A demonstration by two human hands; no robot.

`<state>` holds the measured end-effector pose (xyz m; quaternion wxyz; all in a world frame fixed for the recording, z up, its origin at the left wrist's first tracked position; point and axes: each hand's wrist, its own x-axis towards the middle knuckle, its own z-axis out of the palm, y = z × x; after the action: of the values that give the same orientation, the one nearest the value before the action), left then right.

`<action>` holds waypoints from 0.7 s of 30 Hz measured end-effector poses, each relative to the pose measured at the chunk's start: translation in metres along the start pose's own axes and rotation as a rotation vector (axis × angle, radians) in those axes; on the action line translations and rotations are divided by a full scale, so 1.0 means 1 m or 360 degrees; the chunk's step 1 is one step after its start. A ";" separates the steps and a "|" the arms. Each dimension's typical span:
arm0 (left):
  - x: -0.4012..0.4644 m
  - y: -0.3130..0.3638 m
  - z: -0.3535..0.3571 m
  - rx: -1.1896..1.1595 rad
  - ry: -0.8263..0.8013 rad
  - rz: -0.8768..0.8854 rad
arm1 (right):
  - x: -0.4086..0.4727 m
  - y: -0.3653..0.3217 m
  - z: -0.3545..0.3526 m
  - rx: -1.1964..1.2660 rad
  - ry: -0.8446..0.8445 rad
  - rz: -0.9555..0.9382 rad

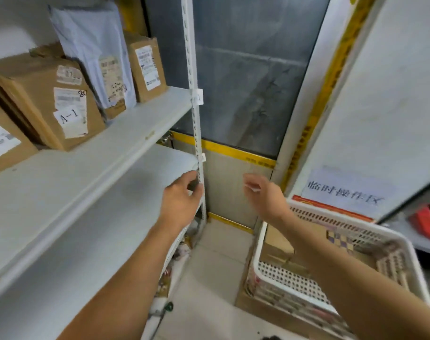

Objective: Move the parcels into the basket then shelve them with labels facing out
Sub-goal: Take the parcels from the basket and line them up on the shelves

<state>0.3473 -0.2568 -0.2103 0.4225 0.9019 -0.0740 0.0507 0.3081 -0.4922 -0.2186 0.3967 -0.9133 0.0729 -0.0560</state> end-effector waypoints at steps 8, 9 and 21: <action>-0.029 0.054 0.154 0.0124 -0.0533 0.0000 | -0.066 0.154 -0.065 0.0140 0.0059 0.0437; -0.034 0.063 0.175 0.0138 -0.0580 -0.0009 | -0.072 0.177 -0.074 0.0157 0.0053 0.0474; -0.076 0.130 0.411 0.0281 -0.1077 -0.0195 | -0.125 0.401 -0.150 0.0224 -0.0026 0.1040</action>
<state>0.2616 -0.6490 -0.3861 0.2967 0.9034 -0.1508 -0.2703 0.1259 -0.8483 -0.4164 0.4565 -0.8125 0.3545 0.0765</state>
